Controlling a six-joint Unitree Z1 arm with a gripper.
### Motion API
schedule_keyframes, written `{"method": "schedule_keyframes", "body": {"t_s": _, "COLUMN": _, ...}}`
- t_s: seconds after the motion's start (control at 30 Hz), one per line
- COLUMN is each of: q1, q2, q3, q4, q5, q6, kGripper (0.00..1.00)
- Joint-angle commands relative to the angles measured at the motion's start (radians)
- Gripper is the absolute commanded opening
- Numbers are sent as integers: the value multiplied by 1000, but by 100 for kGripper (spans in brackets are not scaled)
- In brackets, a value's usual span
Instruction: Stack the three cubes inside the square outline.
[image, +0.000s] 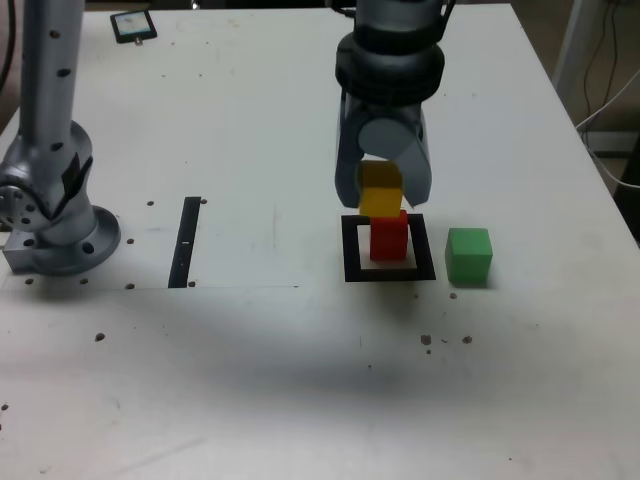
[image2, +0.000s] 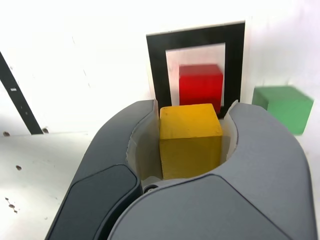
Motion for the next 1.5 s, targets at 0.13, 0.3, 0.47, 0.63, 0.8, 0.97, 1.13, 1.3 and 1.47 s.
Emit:
{"method": "schedule_keyframes", "body": {"t_s": 0.13, "q1": 36, "q2": 42, "q3": 43, "q4": -56, "q5": -21, "q6": 18, "kGripper": 22}}
{"method": "schedule_keyframes", "body": {"t_s": 0.3, "q1": 46, "q2": 60, "q3": 48, "q4": -83, "q5": -40, "q6": 30, "kGripper": 25}}
{"method": "schedule_keyframes", "body": {"t_s": 0.47, "q1": 46, "q2": 64, "q3": 41, "q4": -84, "q5": -46, "q6": 38, "kGripper": 35}}
{"method": "schedule_keyframes", "body": {"t_s": 0.63, "q1": 45, "q2": 63, "q3": 34, "q4": -85, "q5": -44, "q6": 45, "kGripper": 38}}
{"method": "schedule_keyframes", "body": {"t_s": 0.8, "q1": 44, "q2": 63, "q3": 35, "q4": -90, "q5": -39, "q6": 49, "kGripper": 56}}
{"method": "schedule_keyframes", "body": {"t_s": 0.97, "q1": 42, "q2": 65, "q3": 40, "q4": -100, "q5": -39, "q6": 56, "kGripper": 92}}
{"method": "schedule_keyframes", "body": {"t_s": 1.13, "q1": 42, "q2": 62, "q3": 42, "q4": -102, "q5": -43, "q6": 55, "kGripper": 100}}
{"method": "schedule_keyframes", "body": {"t_s": 1.3, "q1": 42, "q2": 58, "q3": 46, "q4": -98, "q5": -40, "q6": 55, "kGripper": 100}}
{"method": "schedule_keyframes", "body": {"t_s": 1.47, "q1": 40, "q2": 44, "q3": 48, "q4": -96, "q5": -32, "q6": 58, "kGripper": 100}}
